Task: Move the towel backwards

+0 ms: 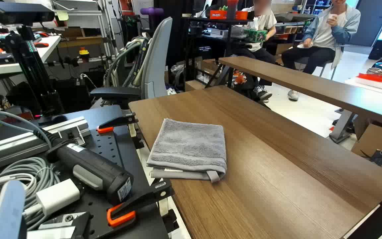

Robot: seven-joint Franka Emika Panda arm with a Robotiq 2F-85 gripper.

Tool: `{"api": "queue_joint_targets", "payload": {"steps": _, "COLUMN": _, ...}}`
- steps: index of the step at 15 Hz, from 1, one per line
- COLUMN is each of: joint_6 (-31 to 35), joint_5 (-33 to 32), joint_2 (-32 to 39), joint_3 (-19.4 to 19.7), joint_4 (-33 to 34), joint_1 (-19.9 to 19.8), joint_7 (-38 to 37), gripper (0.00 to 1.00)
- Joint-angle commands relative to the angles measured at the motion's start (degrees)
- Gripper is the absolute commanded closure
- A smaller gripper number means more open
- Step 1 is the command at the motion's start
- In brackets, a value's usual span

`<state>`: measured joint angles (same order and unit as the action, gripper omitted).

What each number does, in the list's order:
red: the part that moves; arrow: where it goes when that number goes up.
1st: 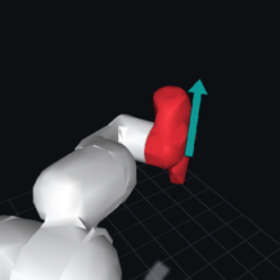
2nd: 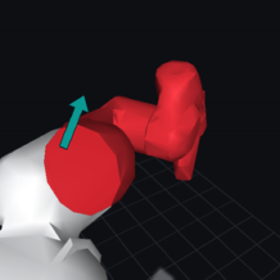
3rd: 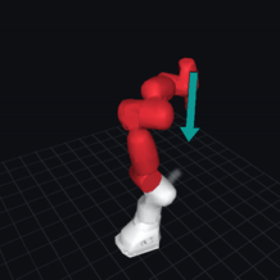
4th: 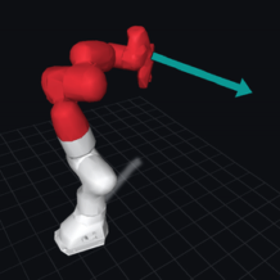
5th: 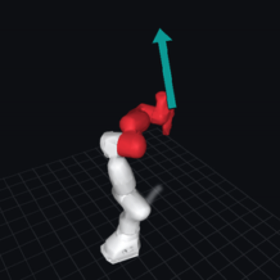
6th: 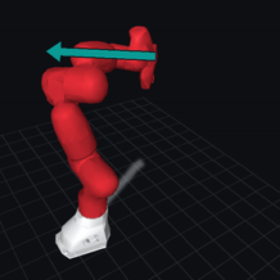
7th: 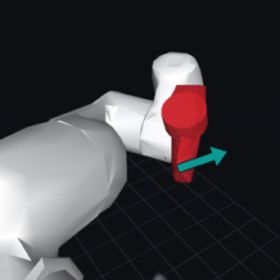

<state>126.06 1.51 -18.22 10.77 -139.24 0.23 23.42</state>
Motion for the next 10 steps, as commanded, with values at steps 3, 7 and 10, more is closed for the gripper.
{"api": "queue_joint_targets", "payload": {"steps": 3, "joint_6": -0.11, "joint_5": 0.28, "joint_2": 0.02, "joint_3": -0.74, "joint_4": 0.19, "joint_1": -0.76, "joint_7": 0.19, "gripper": 0.0}}
{"api": "queue_joint_targets", "payload": {"steps": 7, "joint_6": -0.11, "joint_5": 0.28, "joint_2": 0.02, "joint_3": -0.74, "joint_4": 0.19, "joint_1": -0.76, "joint_7": 0.19, "gripper": 0.0}}
{"api": "queue_joint_targets", "payload": {"steps": 10, "joint_6": 1.89, "joint_5": -0.76, "joint_2": 0.24, "joint_3": -1.3, "joint_4": -1.08, "joint_1": -0.87, "joint_7": -0.47, "gripper": 0.0}}
